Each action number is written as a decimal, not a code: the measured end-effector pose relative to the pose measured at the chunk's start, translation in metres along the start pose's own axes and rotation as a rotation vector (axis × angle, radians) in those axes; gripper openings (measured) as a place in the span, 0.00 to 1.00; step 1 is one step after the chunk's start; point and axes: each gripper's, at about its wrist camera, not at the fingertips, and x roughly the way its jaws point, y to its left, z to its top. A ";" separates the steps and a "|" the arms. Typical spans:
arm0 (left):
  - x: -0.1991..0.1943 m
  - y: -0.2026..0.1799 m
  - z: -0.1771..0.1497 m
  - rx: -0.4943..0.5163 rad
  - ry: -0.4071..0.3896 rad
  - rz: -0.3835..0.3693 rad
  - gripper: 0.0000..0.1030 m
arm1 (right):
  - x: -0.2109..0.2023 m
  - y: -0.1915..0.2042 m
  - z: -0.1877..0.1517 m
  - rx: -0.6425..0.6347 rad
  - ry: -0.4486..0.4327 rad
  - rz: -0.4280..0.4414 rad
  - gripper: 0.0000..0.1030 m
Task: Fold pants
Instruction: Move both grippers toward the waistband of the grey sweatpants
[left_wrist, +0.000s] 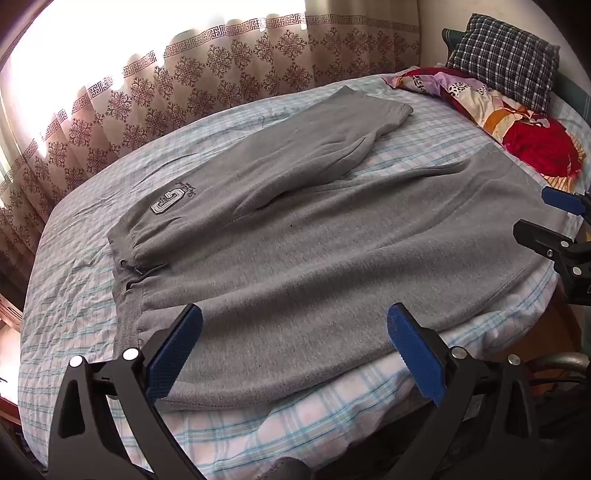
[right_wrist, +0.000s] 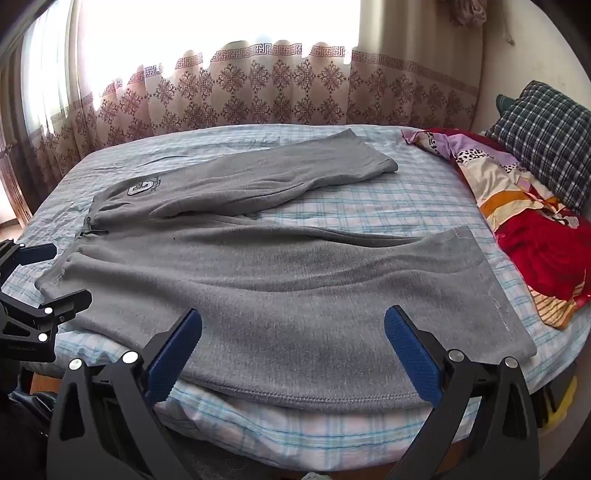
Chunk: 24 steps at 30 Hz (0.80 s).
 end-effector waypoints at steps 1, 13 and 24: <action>0.000 0.000 0.000 0.000 0.000 0.001 0.98 | 0.000 0.000 0.000 -0.002 0.000 -0.001 0.95; 0.003 0.001 -0.006 -0.012 0.008 0.004 0.98 | -0.001 0.002 -0.003 -0.001 -0.006 -0.010 0.95; 0.010 0.012 -0.008 -0.048 0.014 -0.011 0.98 | -0.013 -0.011 0.004 0.051 -0.078 -0.078 0.95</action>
